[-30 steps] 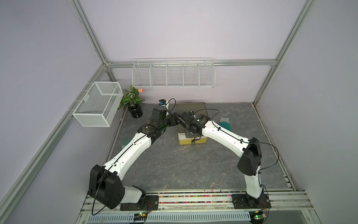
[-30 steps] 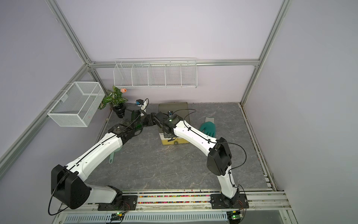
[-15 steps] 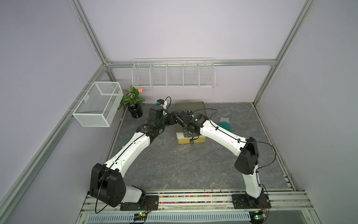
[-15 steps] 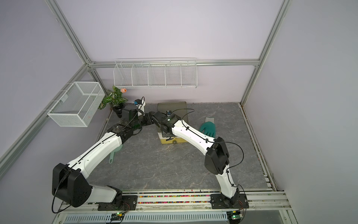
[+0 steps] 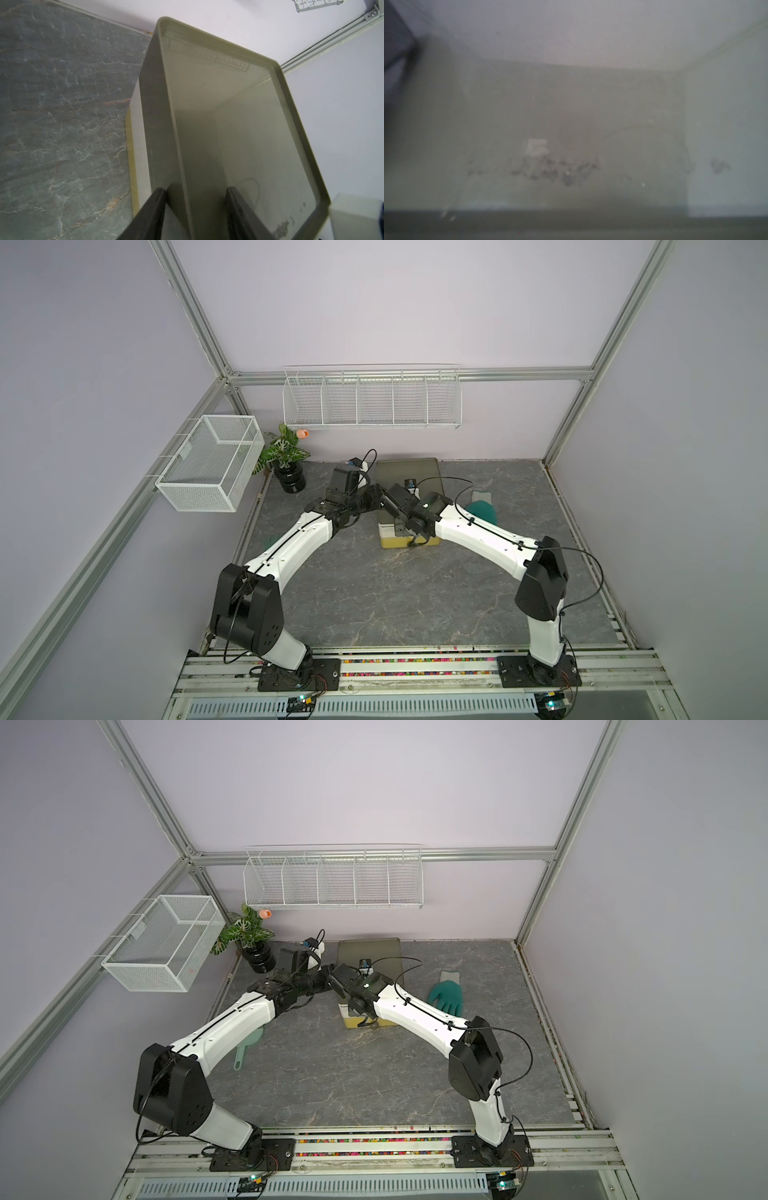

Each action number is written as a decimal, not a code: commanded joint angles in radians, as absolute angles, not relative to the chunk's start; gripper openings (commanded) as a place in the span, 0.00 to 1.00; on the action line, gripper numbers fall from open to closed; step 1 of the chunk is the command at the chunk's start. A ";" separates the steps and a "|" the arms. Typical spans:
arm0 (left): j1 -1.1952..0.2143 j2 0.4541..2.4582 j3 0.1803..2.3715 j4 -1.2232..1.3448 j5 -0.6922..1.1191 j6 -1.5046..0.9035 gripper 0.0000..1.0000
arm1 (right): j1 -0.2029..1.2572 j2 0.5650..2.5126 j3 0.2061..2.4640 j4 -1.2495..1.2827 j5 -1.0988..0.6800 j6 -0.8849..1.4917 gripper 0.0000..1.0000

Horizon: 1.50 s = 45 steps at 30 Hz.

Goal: Take the sponge out of the drawer
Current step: Open the drawer in the storage box.

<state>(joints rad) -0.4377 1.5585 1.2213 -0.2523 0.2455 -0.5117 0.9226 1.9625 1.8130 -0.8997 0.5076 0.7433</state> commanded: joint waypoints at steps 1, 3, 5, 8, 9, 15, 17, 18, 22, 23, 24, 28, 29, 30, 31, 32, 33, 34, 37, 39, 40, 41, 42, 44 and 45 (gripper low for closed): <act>-0.436 1.578 1.267 -0.267 0.273 -0.505 0.47 | 0.937 1.959 1.763 -0.657 0.443 0.737 0.07; -0.437 1.587 1.273 -0.276 0.276 -0.505 0.46 | 0.939 1.939 1.744 -0.652 0.446 0.738 0.07; -0.437 1.593 1.275 -0.280 0.278 -0.505 0.45 | 0.939 1.918 1.726 -0.649 0.447 0.739 0.07; -0.437 1.601 1.276 -0.282 0.280 -0.506 0.45 | 0.945 1.890 1.700 -0.643 0.449 0.742 0.07; -0.437 1.601 1.276 -0.283 0.278 -0.507 0.45 | 0.946 1.882 1.693 -0.643 0.451 0.744 0.07; -0.436 1.606 1.279 -0.288 0.276 -0.502 0.45 | 0.970 1.820 1.614 -0.628 0.453 0.761 0.07; -0.437 1.608 1.280 -0.291 0.276 -0.501 0.45 | 0.981 1.794 1.581 -0.621 0.463 0.769 0.07; -0.437 1.608 1.281 -0.291 0.276 -0.502 0.45 | 0.987 1.783 1.568 -0.620 0.470 0.771 0.07; -0.436 1.612 1.282 -0.294 0.277 -0.497 0.45 | 1.004 1.725 1.508 -0.615 0.497 0.786 0.07; -0.437 1.614 1.282 -0.294 0.276 -0.497 0.45 | 1.010 1.709 1.492 -0.614 0.502 0.790 0.07; -0.437 1.614 1.282 -0.297 0.276 -0.495 0.45 | 1.015 1.697 1.481 -0.614 0.507 0.793 0.08; -0.437 1.615 1.284 -0.297 0.276 -0.494 0.46 | 1.042 1.639 1.430 -0.616 0.529 0.808 0.08; -0.436 1.615 1.284 -0.297 0.276 -0.493 0.46 | 1.052 1.626 1.416 -0.618 0.537 0.812 0.09; -0.437 1.615 1.284 -0.297 0.277 -0.493 0.46 | 1.057 1.614 1.406 -0.619 0.541 0.817 0.09; -0.437 1.615 1.284 -0.298 0.276 -0.491 0.46 | 1.064 1.599 1.394 -0.623 0.546 0.823 0.09; -0.436 1.615 1.284 -0.298 0.277 -0.491 0.46 | 1.072 1.586 1.380 -0.625 0.552 0.829 0.09; -0.437 1.616 1.284 -0.298 0.276 -0.492 0.46 | 1.078 1.574 1.369 -0.624 0.556 0.836 0.09; -0.437 1.618 1.284 -0.298 0.277 -0.491 0.46 | 1.087 1.561 1.354 -0.624 0.558 0.844 0.09; -0.437 1.620 1.284 -0.298 0.278 -0.492 0.45 | 1.110 1.529 1.322 -0.628 0.565 0.863 0.09; -0.436 1.620 1.285 -0.300 0.278 -0.489 0.46 | 1.128 1.512 1.303 -0.633 0.572 0.875 0.09; -0.437 1.620 1.284 -0.300 0.278 -0.490 0.46 | 1.137 1.502 1.293 -0.634 0.572 0.881 0.09; -0.437 1.621 1.285 -0.301 0.277 -0.488 0.46 | 1.148 1.495 1.285 -0.636 0.571 0.888 0.09; -0.436 1.620 1.285 -0.301 0.276 -0.489 0.46 | 1.156 1.490 1.278 -0.638 0.572 0.894 0.10; -0.437 1.618 1.285 -0.301 0.275 -0.486 0.46 | 1.180 1.484 1.267 -0.648 0.577 0.910 0.10; -0.437 1.618 1.285 -0.301 0.275 -0.487 0.46 | 1.187 1.480 1.263 -0.654 0.581 0.917 0.10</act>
<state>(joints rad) -0.4316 1.5936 1.2644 -0.2710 0.2535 -0.5110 1.1500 1.5257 1.2682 -0.7048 0.5404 0.9131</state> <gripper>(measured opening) 0.458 0.330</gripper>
